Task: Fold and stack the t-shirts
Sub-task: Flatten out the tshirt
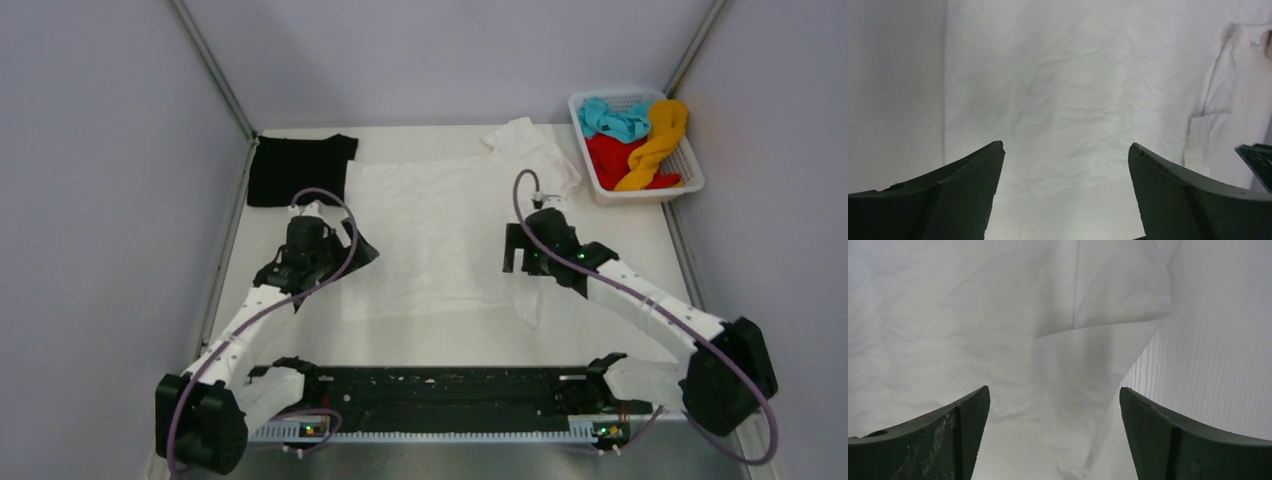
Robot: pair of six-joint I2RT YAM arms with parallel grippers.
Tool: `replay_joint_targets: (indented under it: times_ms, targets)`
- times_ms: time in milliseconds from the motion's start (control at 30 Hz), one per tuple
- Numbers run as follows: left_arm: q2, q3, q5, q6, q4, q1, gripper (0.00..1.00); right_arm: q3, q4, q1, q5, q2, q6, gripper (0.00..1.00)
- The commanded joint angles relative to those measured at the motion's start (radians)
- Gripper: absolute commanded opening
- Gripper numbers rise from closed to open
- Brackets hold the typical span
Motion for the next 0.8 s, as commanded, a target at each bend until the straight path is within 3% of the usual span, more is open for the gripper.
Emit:
replay_joint_targets:
  times_ms: [0,133,400,500,767]
  targets:
    - [0.141,-0.036,0.158,-0.088,0.232,-0.099,0.99,0.092,0.026,0.070,0.230,0.241,-0.042,0.99]
    - [0.302,-0.004,0.101,-0.105,0.253,-0.193,0.99,0.120,0.052,0.073,0.291,0.383,-0.022,0.99]
    - [0.429,-0.077,-0.051,-0.159,0.200,-0.161,0.99,0.062,0.029,-0.008,0.325,0.434,0.038,0.99]
    - [0.409,-0.126,-0.138,-0.167,0.160,-0.137,0.98,0.013,0.007,-0.119,0.316,0.331,0.081,0.99]
    - [0.333,-0.161,-0.126,-0.178,0.137,-0.113,0.99,-0.111,-0.137,-0.521,0.254,-0.082,0.178,0.99]
